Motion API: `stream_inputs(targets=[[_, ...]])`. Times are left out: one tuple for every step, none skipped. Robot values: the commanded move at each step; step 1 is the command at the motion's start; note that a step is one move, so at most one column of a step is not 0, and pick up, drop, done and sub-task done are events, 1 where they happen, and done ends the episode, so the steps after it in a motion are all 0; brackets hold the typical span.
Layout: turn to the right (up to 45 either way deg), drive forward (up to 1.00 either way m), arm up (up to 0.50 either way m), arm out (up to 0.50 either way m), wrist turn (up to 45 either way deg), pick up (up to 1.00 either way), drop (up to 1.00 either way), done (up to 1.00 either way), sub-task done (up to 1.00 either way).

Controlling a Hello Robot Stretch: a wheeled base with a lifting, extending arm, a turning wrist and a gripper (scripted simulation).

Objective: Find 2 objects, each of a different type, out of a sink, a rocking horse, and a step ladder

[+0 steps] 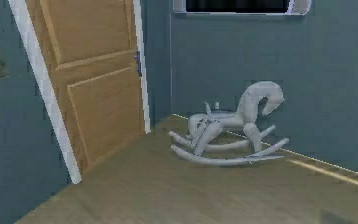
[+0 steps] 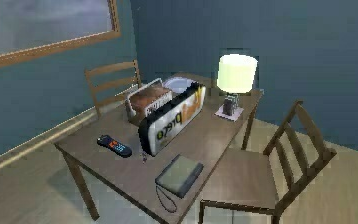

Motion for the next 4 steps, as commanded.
stream_inputs(targets=[[30.0,0.00,0.00,0.00,0.0,0.00,0.00,0.00,0.00],[0.0,0.55,0.00,0.00,0.0,0.00,0.00,0.00,0.00],[-18.0,0.00,0.00,0.00,0.0,0.00,0.00,0.00,0.00],[0.0,0.00,0.00,0.00,0.0,0.00,0.00,1.00,0.00]])
